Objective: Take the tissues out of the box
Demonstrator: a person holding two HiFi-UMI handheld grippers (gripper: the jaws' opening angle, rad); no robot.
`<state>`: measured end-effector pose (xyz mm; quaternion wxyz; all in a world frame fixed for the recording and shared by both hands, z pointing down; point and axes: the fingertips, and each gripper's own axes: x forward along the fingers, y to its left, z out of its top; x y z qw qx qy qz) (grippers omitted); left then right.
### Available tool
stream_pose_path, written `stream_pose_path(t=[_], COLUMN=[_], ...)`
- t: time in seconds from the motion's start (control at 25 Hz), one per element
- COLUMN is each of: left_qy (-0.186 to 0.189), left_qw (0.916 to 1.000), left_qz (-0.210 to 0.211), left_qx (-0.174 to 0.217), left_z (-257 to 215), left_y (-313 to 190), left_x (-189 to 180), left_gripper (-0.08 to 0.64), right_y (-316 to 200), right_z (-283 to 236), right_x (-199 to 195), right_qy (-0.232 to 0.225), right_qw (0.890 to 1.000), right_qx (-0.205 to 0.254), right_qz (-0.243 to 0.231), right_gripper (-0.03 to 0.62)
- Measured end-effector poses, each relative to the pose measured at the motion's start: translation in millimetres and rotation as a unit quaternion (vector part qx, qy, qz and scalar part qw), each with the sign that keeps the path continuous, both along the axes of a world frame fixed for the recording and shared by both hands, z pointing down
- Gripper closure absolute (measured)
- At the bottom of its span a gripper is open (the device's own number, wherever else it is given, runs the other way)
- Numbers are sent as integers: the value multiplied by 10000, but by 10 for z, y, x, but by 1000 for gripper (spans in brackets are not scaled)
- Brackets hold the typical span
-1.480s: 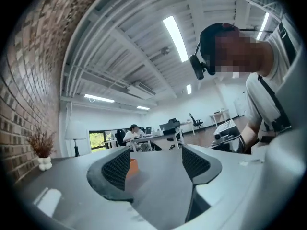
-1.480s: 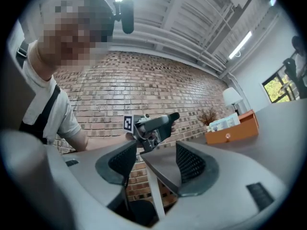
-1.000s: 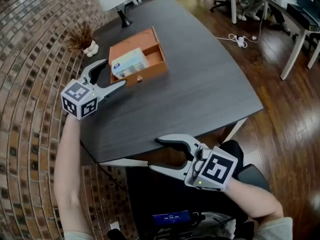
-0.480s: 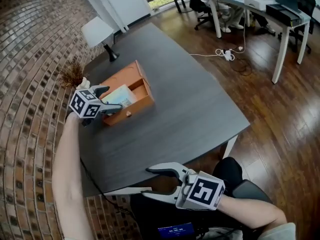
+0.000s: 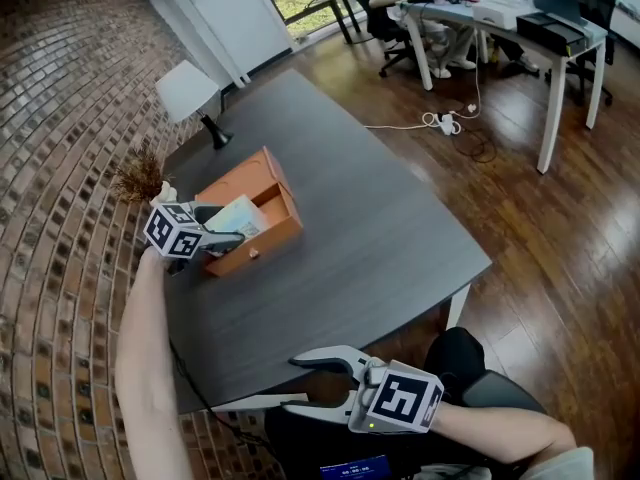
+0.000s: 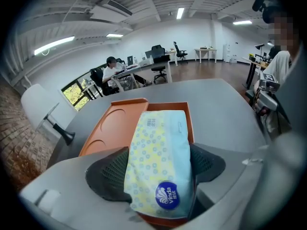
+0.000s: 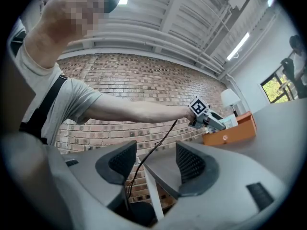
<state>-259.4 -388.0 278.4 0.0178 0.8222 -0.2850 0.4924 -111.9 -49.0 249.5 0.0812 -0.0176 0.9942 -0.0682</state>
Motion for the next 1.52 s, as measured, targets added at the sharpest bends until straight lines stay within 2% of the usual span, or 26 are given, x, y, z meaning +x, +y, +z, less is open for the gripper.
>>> stream_pose_path(t=[0.12, 0.2, 0.32, 0.4, 0.44, 0.52, 0.64, 0.72, 0.8, 0.88, 0.92, 0.96, 1.0, 1.2, 1.28, 1.44, 1.52], left_qy=[4, 255, 1027, 1841, 2310, 3261, 4507, 5307, 6139, 6810, 7053, 7239, 7380, 7876, 7973, 8103, 8183], left_qw=[9995, 9979, 9875, 9693, 9556, 9207, 8581, 8091, 7503, 6922, 6682, 6485, 6326, 5696, 5553, 5355, 5224], left_qz=[15, 25, 50, 30, 25, -9, -176, -276, -411, -543, -617, -709, -807, -895, -890, -923, -979], left_qx=[302, 599, 1191, 1630, 1831, 2144, 2454, 2509, 2418, 2328, 2287, 2244, 2205, 2176, 2192, 2191, 2186], left_z=[-134, -345, -807, -1162, -1342, -1618, -1818, -1869, -1816, -1690, -1603, -1500, -1388, -1030, -949, -749, -627], left_y=[8, 52, 230, 425, 543, 852, 1390, 1728, 2081, 2424, 2585, 2744, 2901, 3586, 3751, 3959, 4052], left_x=[33, 83, 196, 273, 314, 375, 382, 387, 385, 347, 329, 316, 307, 268, 250, 208, 190], left_gripper=[190, 192, 192, 192, 192, 193, 193, 193, 193, 193, 195, 193, 193, 193, 193, 193, 193], right_y=[-33, -51, -63, -72, -79, -63, -49, -88, -117, -143, -151, -150, -138, -107, -110, -78, -20], right_z=[-7, -13, -11, -17, -26, -29, -45, -89, -109, -119, -123, -118, -97, -27, -24, -14, -5], right_x=[12, 25, 46, 54, 56, 55, 42, 53, 76, 86, 90, 95, 98, 59, 44, 34, 46], right_qy=[-19, -30, -25, -38, -48, -63, -162, -229, -235, -232, -214, -192, -186, -213, -203, -189, -136], right_qw=[10000, 9999, 9999, 9999, 9998, 9998, 9997, 9994, 9993, 9991, 9992, 9994, 9994, 9988, 9987, 9989, 9992], right_qx=[63, 69, 28, 48, 70, 63, -34, -68, -164, -245, -215, -164, -154, -381, -411, -383, -329], right_qz=[63, 110, 149, 157, 166, 174, 194, 239, 260, 262, 254, 240, 230, 205, 204, 186, 158], right_gripper=[337, 337, 337, 337, 337, 337, 337, 337, 337, 337, 337, 337, 337, 337, 337, 337, 337])
